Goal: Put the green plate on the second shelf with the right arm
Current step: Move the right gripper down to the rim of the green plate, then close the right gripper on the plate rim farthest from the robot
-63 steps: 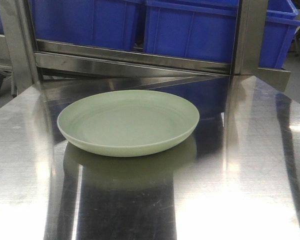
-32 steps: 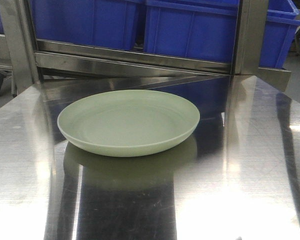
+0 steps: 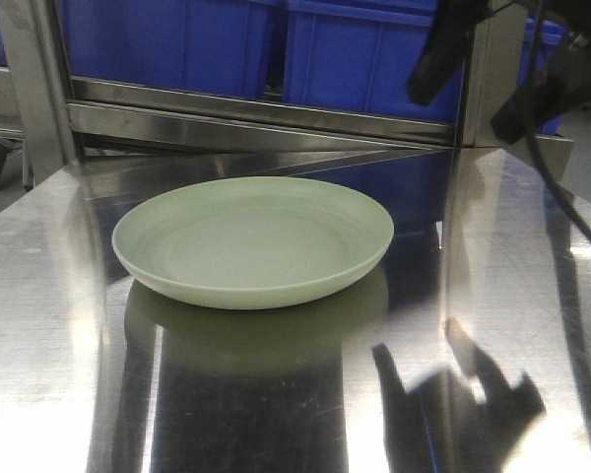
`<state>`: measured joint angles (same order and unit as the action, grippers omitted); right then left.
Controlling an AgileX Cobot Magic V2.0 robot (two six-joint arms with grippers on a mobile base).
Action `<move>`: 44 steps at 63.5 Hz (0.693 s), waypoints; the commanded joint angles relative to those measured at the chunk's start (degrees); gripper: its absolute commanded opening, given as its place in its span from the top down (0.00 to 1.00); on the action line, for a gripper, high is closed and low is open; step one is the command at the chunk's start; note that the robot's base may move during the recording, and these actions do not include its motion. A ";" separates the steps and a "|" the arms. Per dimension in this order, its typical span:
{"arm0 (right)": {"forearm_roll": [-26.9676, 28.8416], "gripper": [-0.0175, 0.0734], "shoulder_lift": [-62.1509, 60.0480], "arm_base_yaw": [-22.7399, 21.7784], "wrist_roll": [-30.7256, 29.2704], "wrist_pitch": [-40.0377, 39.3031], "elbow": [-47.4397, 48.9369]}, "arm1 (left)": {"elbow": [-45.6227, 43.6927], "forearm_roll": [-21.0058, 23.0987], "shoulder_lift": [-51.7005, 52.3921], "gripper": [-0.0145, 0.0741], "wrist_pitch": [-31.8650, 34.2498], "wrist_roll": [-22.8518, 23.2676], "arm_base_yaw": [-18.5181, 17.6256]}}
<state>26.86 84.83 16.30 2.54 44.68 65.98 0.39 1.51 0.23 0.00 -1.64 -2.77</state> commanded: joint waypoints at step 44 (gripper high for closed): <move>10.20 0.13 13.07 0.63 -0.74 -5.43 2.00 | 2.27 0.42 0.90 0.69 4.63 0.14 -0.14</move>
<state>34.65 99.51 16.42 2.43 41.05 66.10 0.39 1.51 0.23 0.00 -1.64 -2.77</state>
